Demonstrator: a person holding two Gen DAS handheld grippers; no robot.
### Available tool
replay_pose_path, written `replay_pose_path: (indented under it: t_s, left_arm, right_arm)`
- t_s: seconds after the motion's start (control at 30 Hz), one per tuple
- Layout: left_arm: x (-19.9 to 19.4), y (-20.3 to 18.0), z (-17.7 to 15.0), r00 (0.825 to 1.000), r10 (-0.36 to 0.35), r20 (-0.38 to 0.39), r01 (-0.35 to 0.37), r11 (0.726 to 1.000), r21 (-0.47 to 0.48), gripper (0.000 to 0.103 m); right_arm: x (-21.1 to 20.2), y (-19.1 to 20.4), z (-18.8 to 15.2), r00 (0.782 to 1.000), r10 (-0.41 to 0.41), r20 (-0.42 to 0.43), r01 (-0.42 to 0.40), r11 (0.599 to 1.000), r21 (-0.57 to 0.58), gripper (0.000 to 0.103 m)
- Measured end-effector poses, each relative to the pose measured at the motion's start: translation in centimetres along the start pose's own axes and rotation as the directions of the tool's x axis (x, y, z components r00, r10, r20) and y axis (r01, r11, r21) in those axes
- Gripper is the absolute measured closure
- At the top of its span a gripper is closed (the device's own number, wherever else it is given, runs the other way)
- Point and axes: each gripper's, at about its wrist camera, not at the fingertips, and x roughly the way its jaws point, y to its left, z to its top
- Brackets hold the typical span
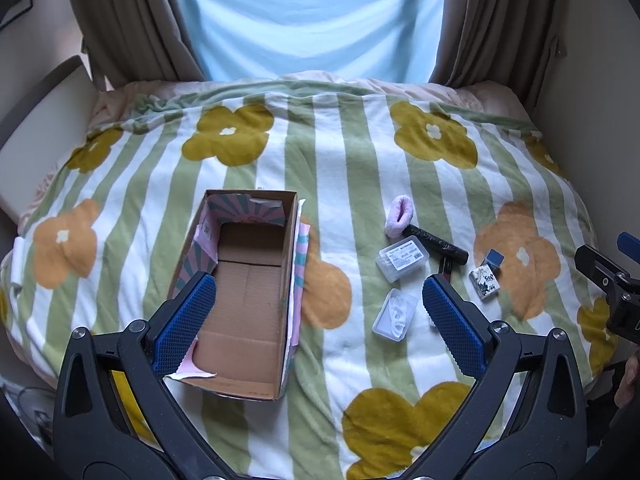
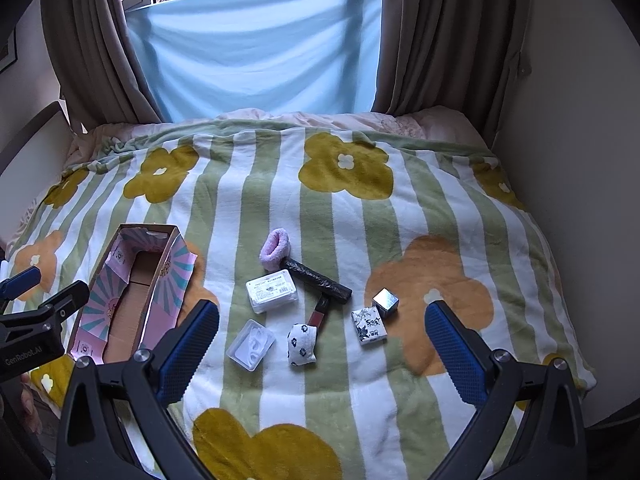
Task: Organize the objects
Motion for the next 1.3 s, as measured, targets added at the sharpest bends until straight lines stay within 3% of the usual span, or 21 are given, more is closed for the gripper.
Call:
replay_pose_path:
  t_s: [0.73,0.97,1.3]
  left_arm:
    - [0.0,-1.3,-0.3,1.0,-0.001,0.003,0.001,1.0,0.003,0.001]
    - [0.2,-2.2,-0.5,1.0,0.031,-0.004,-0.031,0.999,-0.005,0.001]
    - [1.9,-4.9,-1.1,0.998,0.005,-0.059,-0.004,1.0,0.02,0.001]
  right_arm:
    - [-0.1,0.0,0.0,1.0,0.019,0.02,-0.019,1.0,-0.009,0.001]
    - [-0.2,-0.6,0.4,0.999,0.027,0.037,-0.026,0.999,-0.031,0.001]
    - [1.1,-2.6,0.7,0.999,0.053,0.009,-0.052,0.997,-0.053,0.001]
